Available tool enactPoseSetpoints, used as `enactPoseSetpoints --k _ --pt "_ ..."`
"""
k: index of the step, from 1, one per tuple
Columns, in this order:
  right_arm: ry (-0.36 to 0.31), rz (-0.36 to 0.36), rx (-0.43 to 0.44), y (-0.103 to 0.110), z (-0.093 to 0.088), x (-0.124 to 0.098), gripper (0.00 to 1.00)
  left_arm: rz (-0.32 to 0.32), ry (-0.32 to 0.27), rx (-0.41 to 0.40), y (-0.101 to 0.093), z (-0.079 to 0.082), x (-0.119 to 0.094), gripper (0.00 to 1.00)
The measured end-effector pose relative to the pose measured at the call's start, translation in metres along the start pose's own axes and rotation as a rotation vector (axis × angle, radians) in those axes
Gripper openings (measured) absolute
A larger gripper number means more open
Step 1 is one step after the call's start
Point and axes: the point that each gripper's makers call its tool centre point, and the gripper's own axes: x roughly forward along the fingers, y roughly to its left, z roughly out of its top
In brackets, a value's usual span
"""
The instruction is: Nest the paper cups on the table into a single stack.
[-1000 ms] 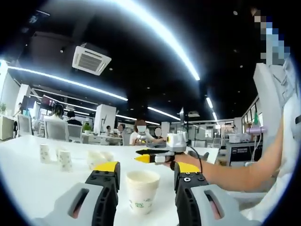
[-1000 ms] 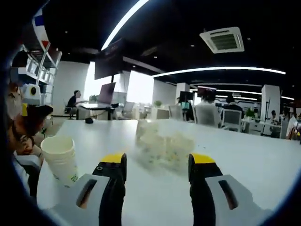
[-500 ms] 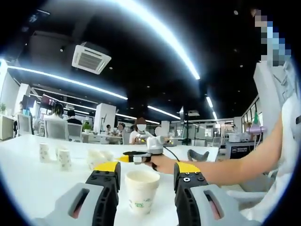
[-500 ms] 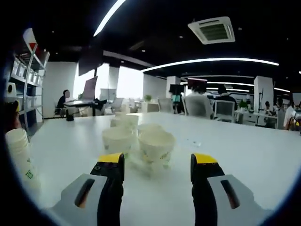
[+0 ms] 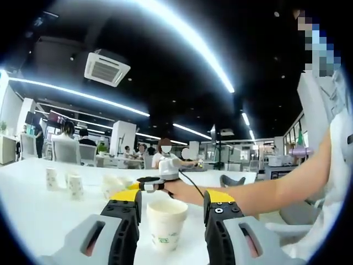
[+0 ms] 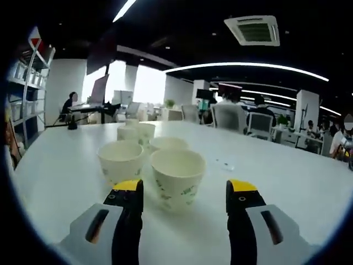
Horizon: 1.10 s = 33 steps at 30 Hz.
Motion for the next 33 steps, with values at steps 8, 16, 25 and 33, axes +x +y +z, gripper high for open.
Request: enactPoseSetpoints --k 8,16,25,33 --pt "0.029 0.011 0.012 0.003 -0.008 0.018 0.64 -0.004 -0.001 -0.004 0.0 0.0 0.0 0.48" --pt "0.03 0.005 0.044 0.006 -0.016 0.032 0.56 0.004 -0.003 -0.009 0.005 -0.002 -0.002 0.48" --pt "0.029 -0.004 0.015 0.012 -0.011 0.038 0.49 0.012 0.0 -0.012 0.011 -0.004 -0.003 0.48" --pt "0.03 0.0 0.02 0.019 -0.011 0.039 0.47 0.018 0.001 -0.009 0.015 -0.003 -0.005 0.47"
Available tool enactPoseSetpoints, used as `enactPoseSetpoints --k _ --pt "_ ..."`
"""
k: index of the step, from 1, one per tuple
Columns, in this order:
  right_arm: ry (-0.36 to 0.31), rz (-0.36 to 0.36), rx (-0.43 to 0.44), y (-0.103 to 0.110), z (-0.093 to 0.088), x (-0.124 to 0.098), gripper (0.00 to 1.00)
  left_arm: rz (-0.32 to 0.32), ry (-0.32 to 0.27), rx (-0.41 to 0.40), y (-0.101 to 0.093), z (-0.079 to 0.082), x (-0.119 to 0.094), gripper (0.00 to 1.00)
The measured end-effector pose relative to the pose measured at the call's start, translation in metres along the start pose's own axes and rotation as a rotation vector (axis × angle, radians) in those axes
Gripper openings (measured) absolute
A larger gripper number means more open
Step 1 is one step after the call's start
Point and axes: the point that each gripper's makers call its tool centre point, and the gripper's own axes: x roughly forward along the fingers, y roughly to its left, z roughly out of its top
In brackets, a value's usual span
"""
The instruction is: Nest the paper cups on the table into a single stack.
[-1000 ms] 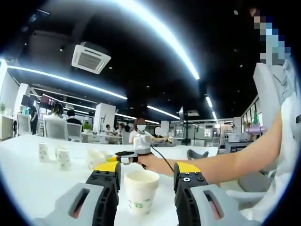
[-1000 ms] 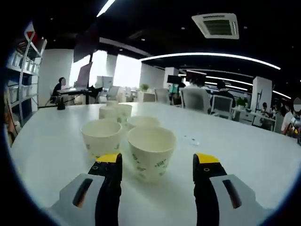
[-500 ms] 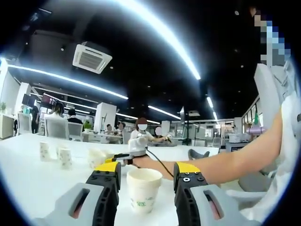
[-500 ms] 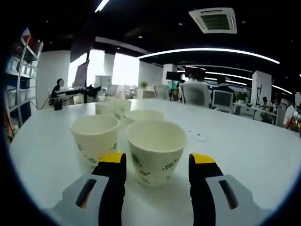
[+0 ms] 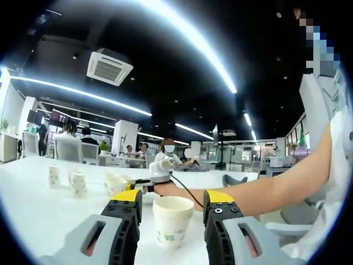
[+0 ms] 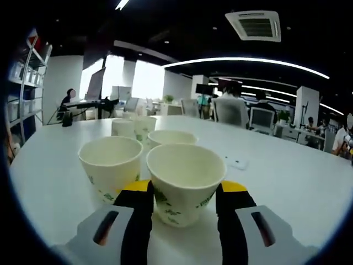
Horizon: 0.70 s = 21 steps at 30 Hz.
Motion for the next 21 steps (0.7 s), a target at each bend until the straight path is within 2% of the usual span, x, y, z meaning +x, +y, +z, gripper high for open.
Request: enactPoseSetpoints --k 14,21 --pt "-0.03 0.002 0.018 -0.004 0.003 -0.021 0.46 -0.003 0.004 -0.006 -0.002 -0.003 0.001 0.47" --pt "-0.068 0.033 0.012 0.012 0.017 -0.045 0.45 -0.004 0.008 -0.007 -0.003 -0.005 0.001 0.47"
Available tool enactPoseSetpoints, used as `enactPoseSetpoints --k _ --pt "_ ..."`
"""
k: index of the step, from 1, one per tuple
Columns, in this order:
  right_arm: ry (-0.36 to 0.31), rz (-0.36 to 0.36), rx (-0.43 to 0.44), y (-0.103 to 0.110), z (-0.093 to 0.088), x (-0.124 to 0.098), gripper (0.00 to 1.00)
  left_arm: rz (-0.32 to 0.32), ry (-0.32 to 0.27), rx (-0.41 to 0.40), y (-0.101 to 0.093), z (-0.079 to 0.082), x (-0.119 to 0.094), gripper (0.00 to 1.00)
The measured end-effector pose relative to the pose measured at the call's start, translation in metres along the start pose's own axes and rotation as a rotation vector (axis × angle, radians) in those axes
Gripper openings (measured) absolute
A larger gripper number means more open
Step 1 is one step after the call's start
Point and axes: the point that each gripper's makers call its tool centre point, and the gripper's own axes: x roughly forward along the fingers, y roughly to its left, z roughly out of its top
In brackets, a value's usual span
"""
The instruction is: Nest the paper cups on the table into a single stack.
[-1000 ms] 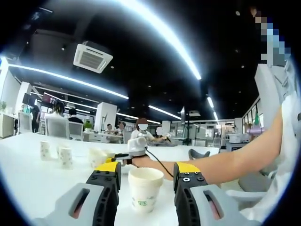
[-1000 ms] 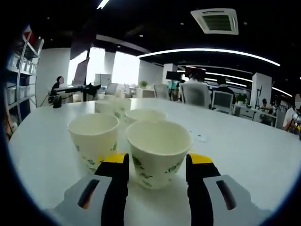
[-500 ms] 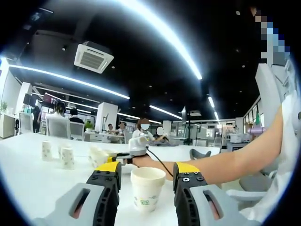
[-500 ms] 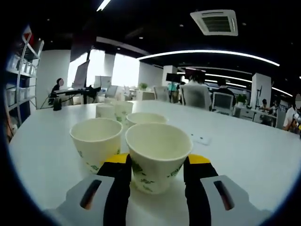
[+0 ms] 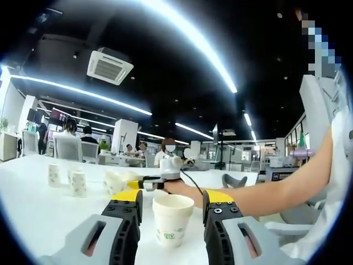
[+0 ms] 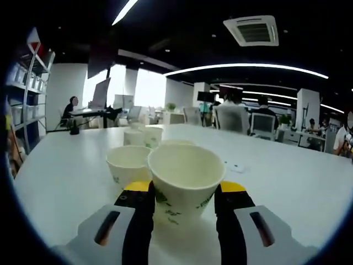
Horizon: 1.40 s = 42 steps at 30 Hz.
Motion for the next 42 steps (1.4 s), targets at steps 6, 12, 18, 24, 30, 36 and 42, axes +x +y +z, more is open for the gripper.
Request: enactPoseSetpoints --k 6,12,18,24,30,36,42 --pt "0.0 0.003 -0.021 0.003 0.007 -0.019 0.45 0.003 0.002 0.002 0.0 -0.001 -0.001 0.46" --pt "-0.04 0.025 0.0 0.015 0.024 -0.049 0.44 -0.002 -0.002 0.001 -0.003 0.0 -0.001 0.46" --pt "-0.077 0.065 -0.005 0.038 0.042 -0.079 0.44 -0.014 -0.006 -0.002 -0.008 -0.001 0.001 0.46" --pt "-0.133 0.12 0.001 0.067 0.06 -0.106 0.44 -0.022 -0.007 -0.002 -0.012 -0.001 0.002 0.46" --pt "-0.168 0.142 -0.003 0.09 0.071 -0.133 0.43 -0.018 -0.013 -0.001 -0.01 0.001 0.0 0.46" --pt "-0.228 0.166 0.03 0.111 0.084 -0.159 0.44 -0.018 -0.012 -0.002 -0.01 0.0 0.001 0.46" --pt "-0.253 0.179 0.035 0.132 0.089 -0.175 0.44 -0.027 -0.009 0.001 -0.014 -0.001 0.003 0.46"
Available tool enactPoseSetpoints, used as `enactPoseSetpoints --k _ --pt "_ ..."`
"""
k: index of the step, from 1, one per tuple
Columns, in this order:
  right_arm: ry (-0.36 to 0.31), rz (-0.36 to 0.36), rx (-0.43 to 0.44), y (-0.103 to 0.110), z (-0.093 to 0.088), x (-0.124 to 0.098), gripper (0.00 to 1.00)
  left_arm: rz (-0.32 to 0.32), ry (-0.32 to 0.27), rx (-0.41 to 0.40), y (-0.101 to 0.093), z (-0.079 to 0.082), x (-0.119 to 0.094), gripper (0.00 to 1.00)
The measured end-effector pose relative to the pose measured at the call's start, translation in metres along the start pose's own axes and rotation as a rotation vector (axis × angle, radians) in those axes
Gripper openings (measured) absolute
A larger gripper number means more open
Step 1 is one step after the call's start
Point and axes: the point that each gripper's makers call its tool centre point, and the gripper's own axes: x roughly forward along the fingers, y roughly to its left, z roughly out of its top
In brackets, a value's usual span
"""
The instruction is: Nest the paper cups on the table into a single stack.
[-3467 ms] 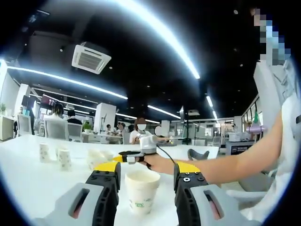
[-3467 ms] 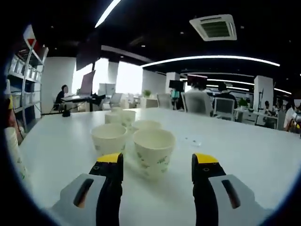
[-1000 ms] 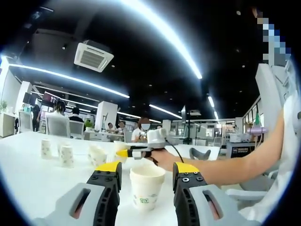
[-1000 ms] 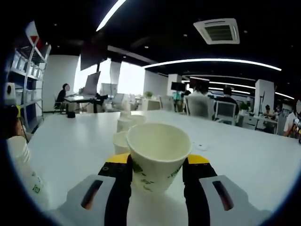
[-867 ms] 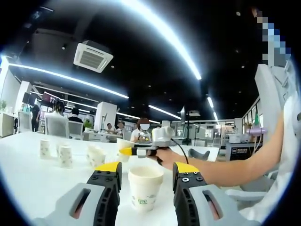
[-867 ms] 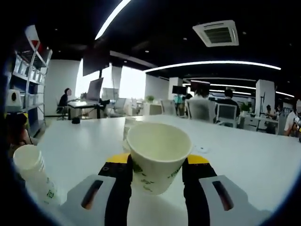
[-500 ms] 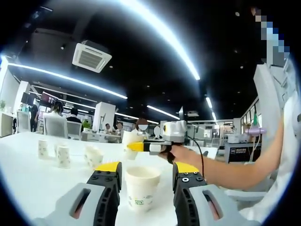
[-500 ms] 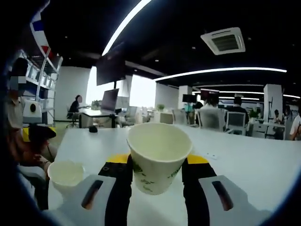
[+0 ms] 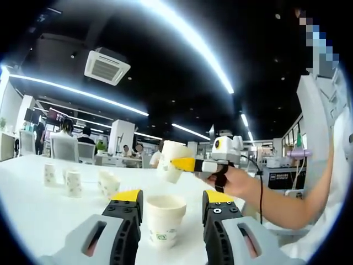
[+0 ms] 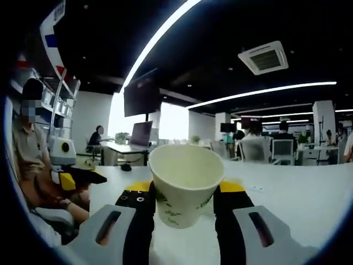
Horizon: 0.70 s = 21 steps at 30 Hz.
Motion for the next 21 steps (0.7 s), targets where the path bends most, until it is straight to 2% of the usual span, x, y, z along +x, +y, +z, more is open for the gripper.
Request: enactPoseSetpoints --k 12,21 --pt "-0.064 0.02 0.031 0.035 0.016 -0.016 0.44 -0.003 -0.001 0.005 -0.002 0.001 0.0 0.45" --pt "-0.076 0.066 0.016 0.063 0.022 -0.011 0.44 -0.001 -0.004 0.016 -0.002 0.003 -0.002 0.44"
